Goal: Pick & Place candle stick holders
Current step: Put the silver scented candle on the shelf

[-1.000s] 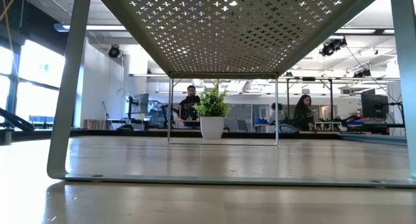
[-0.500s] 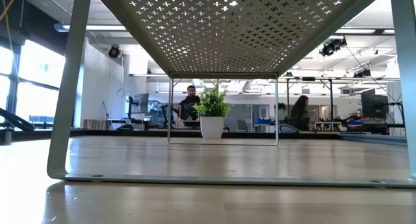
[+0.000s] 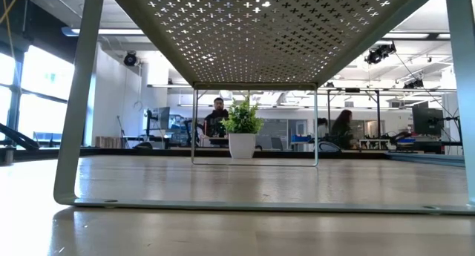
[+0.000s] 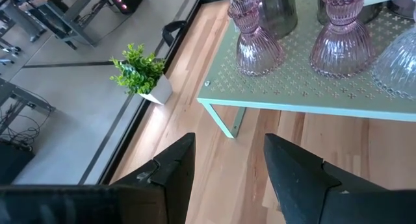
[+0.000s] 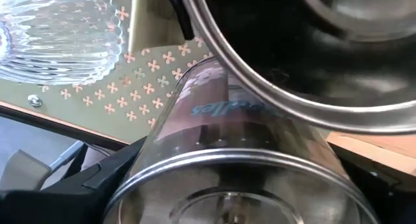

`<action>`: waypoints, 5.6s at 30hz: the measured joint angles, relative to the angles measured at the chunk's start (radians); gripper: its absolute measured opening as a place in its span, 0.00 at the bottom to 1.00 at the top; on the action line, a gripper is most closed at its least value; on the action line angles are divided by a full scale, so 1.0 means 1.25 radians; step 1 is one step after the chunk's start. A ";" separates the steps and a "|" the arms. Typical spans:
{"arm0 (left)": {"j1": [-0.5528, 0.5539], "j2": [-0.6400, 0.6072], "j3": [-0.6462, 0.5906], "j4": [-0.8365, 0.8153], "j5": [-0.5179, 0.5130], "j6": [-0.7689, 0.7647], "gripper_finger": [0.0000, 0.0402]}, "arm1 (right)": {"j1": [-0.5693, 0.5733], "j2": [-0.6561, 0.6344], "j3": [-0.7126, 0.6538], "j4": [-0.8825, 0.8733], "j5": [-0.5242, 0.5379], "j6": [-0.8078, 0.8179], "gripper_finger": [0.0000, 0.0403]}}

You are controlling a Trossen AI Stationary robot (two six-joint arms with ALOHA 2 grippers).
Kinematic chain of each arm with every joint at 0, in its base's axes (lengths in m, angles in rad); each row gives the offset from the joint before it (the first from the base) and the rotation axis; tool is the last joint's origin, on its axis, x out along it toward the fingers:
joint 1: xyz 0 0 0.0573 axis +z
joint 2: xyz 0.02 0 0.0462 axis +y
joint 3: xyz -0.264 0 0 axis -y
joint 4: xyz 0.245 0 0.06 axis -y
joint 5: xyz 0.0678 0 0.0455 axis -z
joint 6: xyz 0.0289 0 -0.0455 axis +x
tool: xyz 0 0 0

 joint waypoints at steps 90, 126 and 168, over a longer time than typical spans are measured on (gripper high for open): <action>0.000 0.000 0.000 -0.010 0.019 0.000 0.44 | 0.012 -0.045 -0.001 0.035 0.063 0.025 0.97; 0.000 0.000 0.000 -0.011 0.544 0.000 0.44 | 0.003 -0.045 0.000 0.036 0.050 0.025 0.97; 0.000 0.000 0.000 -0.011 0.544 0.000 0.44 | -0.013 -0.045 0.000 0.021 0.014 0.011 0.99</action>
